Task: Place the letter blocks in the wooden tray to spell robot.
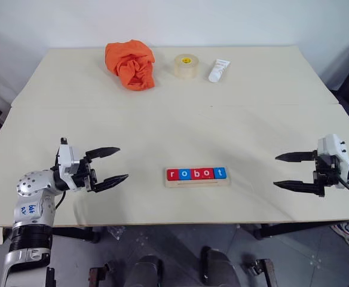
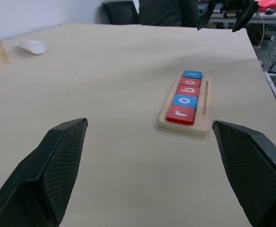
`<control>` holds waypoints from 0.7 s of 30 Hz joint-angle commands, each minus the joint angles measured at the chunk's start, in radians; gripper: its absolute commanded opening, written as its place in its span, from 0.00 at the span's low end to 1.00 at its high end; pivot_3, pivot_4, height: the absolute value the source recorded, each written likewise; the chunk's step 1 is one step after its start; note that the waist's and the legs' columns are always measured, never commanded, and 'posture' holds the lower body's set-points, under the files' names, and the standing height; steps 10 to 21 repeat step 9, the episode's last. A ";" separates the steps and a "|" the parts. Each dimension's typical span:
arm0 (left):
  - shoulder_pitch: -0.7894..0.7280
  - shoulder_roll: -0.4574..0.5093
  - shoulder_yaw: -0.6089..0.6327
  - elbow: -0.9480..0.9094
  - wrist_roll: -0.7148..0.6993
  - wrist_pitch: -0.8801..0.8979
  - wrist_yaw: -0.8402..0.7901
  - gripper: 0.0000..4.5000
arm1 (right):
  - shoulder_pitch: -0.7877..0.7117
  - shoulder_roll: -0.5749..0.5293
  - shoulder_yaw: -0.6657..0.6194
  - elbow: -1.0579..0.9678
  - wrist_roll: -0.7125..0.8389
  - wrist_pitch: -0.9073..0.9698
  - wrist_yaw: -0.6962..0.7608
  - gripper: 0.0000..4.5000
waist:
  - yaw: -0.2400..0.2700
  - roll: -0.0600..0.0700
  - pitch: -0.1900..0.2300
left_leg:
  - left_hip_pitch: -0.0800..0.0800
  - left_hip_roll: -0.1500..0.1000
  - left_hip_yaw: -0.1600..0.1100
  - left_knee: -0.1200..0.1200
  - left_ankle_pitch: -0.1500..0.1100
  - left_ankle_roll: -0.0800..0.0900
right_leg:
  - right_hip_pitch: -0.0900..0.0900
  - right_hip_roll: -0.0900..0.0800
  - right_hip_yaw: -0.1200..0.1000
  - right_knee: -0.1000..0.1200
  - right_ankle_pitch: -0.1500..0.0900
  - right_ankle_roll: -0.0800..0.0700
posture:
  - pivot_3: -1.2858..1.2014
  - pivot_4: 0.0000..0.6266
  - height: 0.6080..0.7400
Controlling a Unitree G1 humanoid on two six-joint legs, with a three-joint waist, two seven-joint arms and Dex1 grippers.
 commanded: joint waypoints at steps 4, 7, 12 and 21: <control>-0.033 0.001 0.043 0.002 -0.034 -0.016 0.015 1.00 | -0.053 -0.006 -0.042 0.030 0.049 -0.013 0.044 0.99 | -0.001 0.000 0.000 | 0.000 0.000 0.000 0.000 0.000 0.000 | 0.000 0.000 0.000 0.000 0.000 0.000 | 0.52 0.24 1.00; -0.051 -0.011 0.059 0.004 -0.046 -0.007 0.045 1.00 | -0.084 0.009 -0.037 0.042 0.062 0.010 0.031 0.99 | 0.000 0.000 0.000 | 0.000 0.000 0.000 0.000 0.000 0.000 | 0.000 0.000 0.000 0.000 0.000 0.000 | 0.52 0.24 1.00; -0.043 -0.013 0.059 -0.005 -0.051 -0.006 0.034 1.00 | -0.086 0.009 -0.032 0.044 0.059 0.004 0.037 0.99 | 0.000 0.000 0.000 | 0.000 0.001 0.000 0.000 0.000 0.000 | 0.000 0.000 0.000 0.000 0.000 0.000 | 0.52 0.24 1.00; -0.043 -0.013 0.059 -0.005 -0.051 -0.006 0.034 1.00 | -0.086 0.009 -0.032 0.044 0.059 0.004 0.037 0.99 | 0.000 0.000 0.000 | 0.000 0.001 0.000 0.000 0.000 0.000 | 0.000 0.000 0.000 0.000 0.000 0.000 | 0.52 0.24 1.00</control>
